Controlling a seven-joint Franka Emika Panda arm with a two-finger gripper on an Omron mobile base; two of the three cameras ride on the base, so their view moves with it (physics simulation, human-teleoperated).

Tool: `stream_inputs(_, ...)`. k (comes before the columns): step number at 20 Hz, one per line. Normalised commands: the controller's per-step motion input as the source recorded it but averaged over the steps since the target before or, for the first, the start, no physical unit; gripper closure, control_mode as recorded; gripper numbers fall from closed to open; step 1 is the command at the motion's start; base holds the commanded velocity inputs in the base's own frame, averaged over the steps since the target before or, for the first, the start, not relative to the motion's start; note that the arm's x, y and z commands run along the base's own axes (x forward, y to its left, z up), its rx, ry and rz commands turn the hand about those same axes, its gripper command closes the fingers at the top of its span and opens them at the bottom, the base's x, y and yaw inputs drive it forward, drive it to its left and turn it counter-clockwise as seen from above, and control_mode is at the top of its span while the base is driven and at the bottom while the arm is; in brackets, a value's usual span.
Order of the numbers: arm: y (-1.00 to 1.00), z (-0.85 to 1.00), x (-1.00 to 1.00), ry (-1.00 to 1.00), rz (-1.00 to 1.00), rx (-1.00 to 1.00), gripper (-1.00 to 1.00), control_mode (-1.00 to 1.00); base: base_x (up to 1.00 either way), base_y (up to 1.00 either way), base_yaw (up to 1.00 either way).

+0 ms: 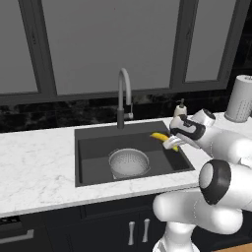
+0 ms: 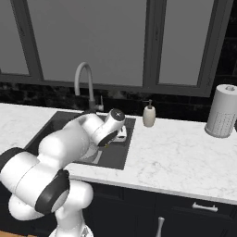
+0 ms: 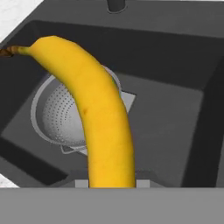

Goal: Put the colander in the sink, put the banana in the colander, and turn on the sink faucet and pour water over the colander.

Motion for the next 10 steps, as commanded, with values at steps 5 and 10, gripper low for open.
stream_inputs(5,0.53,-0.13,0.47,0.0,0.05,0.04,1.0,-1.0,0.0,0.0,0.0)
stream_inputs(10,0.48,-0.28,0.37,0.0,0.04,0.01,1.0,-1.0,0.0,0.0,0.0)
